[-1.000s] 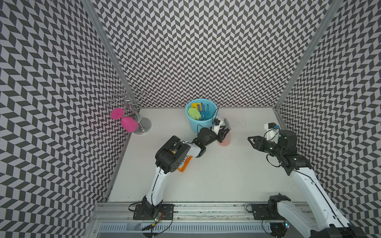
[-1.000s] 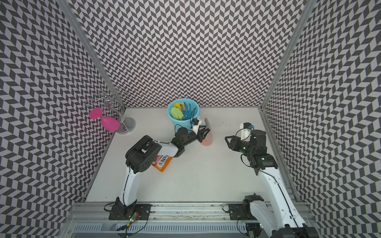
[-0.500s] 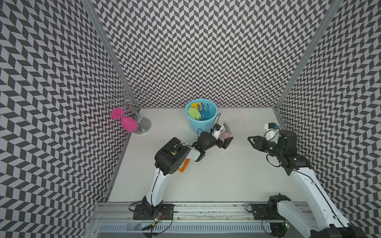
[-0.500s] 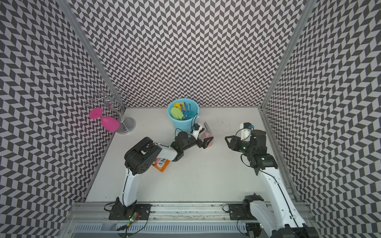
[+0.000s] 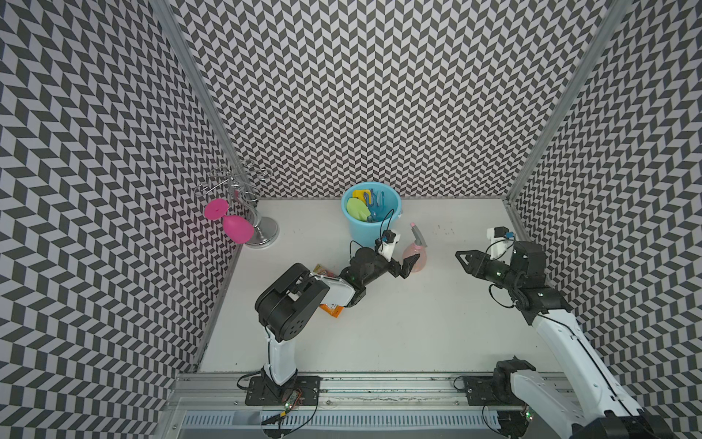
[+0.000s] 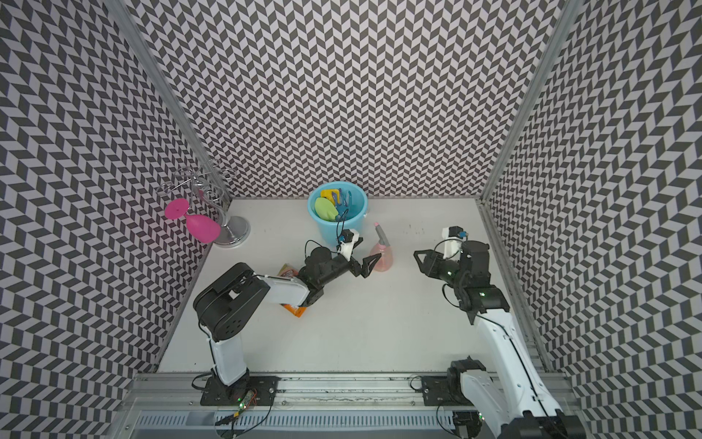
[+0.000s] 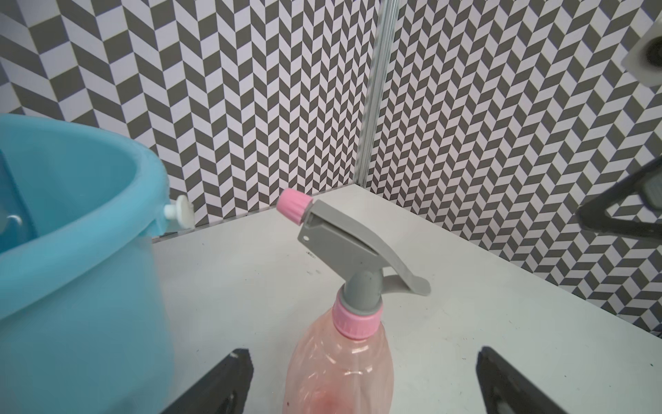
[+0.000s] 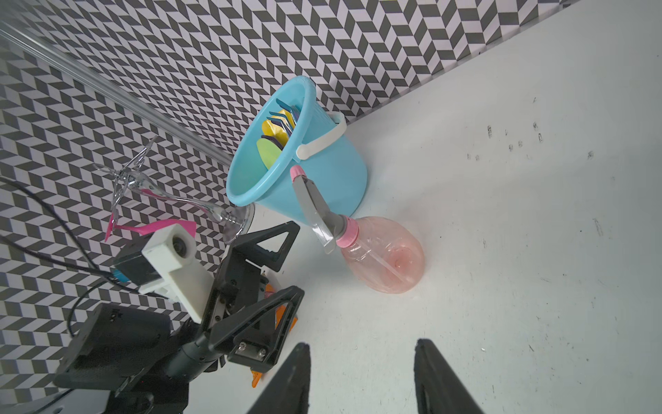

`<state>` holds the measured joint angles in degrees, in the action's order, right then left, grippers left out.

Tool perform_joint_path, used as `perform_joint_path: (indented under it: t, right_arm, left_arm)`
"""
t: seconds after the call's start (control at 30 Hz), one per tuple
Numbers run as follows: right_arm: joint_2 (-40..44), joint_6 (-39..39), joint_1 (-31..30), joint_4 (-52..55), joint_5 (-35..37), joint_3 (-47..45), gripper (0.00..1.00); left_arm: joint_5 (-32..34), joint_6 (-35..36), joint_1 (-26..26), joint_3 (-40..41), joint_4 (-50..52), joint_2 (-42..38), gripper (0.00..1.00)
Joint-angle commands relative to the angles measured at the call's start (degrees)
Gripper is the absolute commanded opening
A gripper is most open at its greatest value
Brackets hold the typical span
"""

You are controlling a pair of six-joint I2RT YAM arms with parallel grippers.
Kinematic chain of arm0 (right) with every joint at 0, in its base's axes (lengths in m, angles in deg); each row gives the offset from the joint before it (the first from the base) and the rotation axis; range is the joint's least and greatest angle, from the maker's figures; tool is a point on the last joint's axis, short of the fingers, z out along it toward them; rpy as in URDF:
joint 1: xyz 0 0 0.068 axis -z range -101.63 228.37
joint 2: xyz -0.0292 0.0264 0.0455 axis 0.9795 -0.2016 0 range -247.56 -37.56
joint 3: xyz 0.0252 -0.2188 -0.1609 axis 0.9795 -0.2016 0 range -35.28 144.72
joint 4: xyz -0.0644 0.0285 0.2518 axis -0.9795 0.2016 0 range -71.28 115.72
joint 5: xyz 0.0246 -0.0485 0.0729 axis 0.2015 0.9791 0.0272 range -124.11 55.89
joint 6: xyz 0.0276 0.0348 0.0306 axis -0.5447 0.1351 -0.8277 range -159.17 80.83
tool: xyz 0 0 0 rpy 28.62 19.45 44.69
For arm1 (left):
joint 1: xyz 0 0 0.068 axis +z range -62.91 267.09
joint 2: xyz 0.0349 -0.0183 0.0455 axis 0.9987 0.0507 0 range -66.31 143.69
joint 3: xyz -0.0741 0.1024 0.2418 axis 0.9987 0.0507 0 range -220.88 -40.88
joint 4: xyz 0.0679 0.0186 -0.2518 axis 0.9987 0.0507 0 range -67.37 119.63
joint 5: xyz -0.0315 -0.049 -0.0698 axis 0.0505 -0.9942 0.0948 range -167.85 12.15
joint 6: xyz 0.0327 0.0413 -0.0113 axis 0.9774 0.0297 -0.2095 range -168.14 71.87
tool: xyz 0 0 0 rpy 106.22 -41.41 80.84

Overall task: Organize the gardening tools
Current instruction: Adjust the gardening tool at the center of the board, then reset both arms

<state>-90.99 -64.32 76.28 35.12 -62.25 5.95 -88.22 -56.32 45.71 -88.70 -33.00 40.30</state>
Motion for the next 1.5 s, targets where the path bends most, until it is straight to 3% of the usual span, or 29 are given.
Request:
perform_joint_path:
  t: [0.0, 0.1, 0.13, 0.17, 0.2, 0.43, 0.63, 0.83, 0.93, 1.1, 1.23, 1.43, 1.47]
  right_arm:
    - [-1.6, -0.6, -0.1, -5.3, 2.8, 0.6, 0.51]
    - [-3.6, -1.2, -0.1, -5.7, 6.2, 2.2, 0.56]
    - [-4.2, -1.6, -0.1, -5.8, 7.7, 2.6, 0.62]
    - [-4.9, -2.0, -0.1, -6.0, 9.7, 2.9, 0.87]
    - [-5.8, -2.0, -0.1, -6.3, 11.3, 3.3, 1.00]
    - [-10.1, -2.4, -1.5, -12.5, 25.7, 3.4, 1.00]
    - [-14.2, 7.8, -7.3, -24.7, 45.5, 0.0, 1.00]
    - [-19.8, 15.0, -8.2, -36.3, 56.7, -4.5, 1.00]
    - [-21.4, 16.0, -8.2, -41.8, 60.4, -7.2, 1.00]
    - [-22.6, 20.1, -8.2, -54.9, 61.0, -14.5, 1.00]
    - [-22.2, 21.5, -6.3, -64.7, 53.4, -20.8, 0.99]
    - [-28.0, 24.1, -6.2, -78.9, 53.1, -24.2, 1.00]
    - [-28.4, 24.3, -5.8, -81.1, 50.3, -25.4, 1.00]
  left_arm:
    - [4.5, 1.8, -0.4, 2.8, 4.2, -4.9, 1.00]
    - [7.0, 1.9, -0.3, 5.9, 6.9, -9.6, 1.00]
    - [8.3, 1.6, -0.3, 6.5, 8.3, -10.9, 1.00]
    - [9.6, 1.4, -0.1, 6.8, 10.2, -13.0, 1.00]
    - [10.7, 1.3, 0.3, 7.0, 12.4, -15.0, 1.00]
    - [11.3, 1.4, 8.6, 5.8, 27.6, -27.2, 1.00]
    - [11.3, 1.4, 20.9, 0.2, 40.2, -29.0, 1.00]
    - [11.3, 1.4, 35.3, 2.3, 39.6, -27.5, 1.00]
    - [11.3, 1.4, 39.6, 6.4, 33.8, -26.2, 1.00]
    - [11.3, 1.4, 43.4, 11.6, 25.2, -22.9, 1.00]
    - [11.3, 1.4, 44.1, 19.0, 12.9, -23.3, 1.00]
    - [11.3, 1.4, 44.3, 25.1, 2.2, -20.8, 1.00]
    - [11.3, 1.4, 44.2, 26.6, -1.7, -20.2, 1.00]
